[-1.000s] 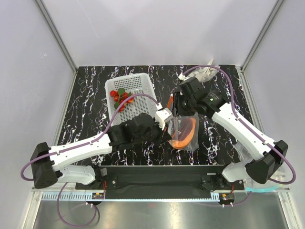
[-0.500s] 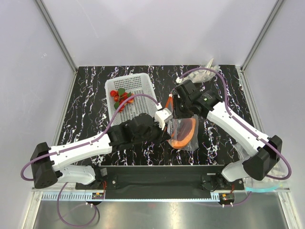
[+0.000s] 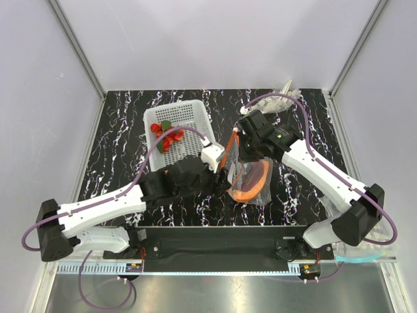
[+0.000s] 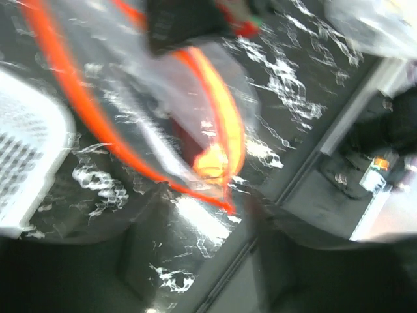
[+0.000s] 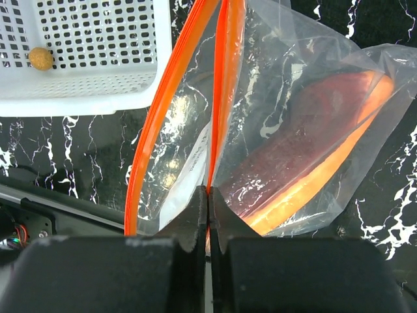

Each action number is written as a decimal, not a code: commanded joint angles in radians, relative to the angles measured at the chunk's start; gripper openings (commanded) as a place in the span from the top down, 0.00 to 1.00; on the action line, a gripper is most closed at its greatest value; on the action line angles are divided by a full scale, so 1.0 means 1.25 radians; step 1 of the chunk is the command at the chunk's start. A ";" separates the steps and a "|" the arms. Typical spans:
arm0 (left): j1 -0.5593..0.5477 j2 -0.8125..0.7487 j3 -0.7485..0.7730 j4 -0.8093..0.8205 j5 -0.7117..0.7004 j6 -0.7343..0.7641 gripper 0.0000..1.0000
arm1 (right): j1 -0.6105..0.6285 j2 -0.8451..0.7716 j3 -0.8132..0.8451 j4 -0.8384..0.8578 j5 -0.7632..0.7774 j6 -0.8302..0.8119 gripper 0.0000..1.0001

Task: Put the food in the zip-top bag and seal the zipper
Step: Place the fake food in the zipper food storage bag, then pick up the fake fruit from the bin, then place the fake fruit in the zipper food storage bag, then adjust the zipper food storage bag at the center of the board.

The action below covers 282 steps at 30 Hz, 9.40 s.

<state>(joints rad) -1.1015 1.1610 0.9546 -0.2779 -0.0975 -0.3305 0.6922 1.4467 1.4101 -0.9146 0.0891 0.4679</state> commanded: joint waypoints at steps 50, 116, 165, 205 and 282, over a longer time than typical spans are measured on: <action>0.670 0.147 0.084 0.086 0.109 -0.087 1.00 | 0.006 -0.082 -0.065 0.105 -0.022 -0.096 1.00; 0.141 -0.040 -0.192 0.348 -0.031 -0.229 1.00 | 0.000 -0.243 -0.199 0.224 0.126 -0.005 1.00; 0.043 0.070 0.009 0.323 0.447 0.142 1.00 | -0.002 -0.221 -0.184 0.269 -0.050 -0.086 1.00; 0.015 0.086 0.060 0.355 0.186 0.252 1.00 | -0.003 -0.305 -0.276 0.272 0.013 -0.060 1.00; 0.135 0.383 0.327 -0.066 -0.225 0.086 0.76 | -0.091 -0.419 -0.301 0.295 -0.086 -0.029 1.00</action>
<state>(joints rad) -0.9588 1.6512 1.3167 -0.3500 -0.2825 -0.2352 0.5861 0.9318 0.9638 -0.5327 -0.0429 0.4423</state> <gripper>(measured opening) 0.287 0.011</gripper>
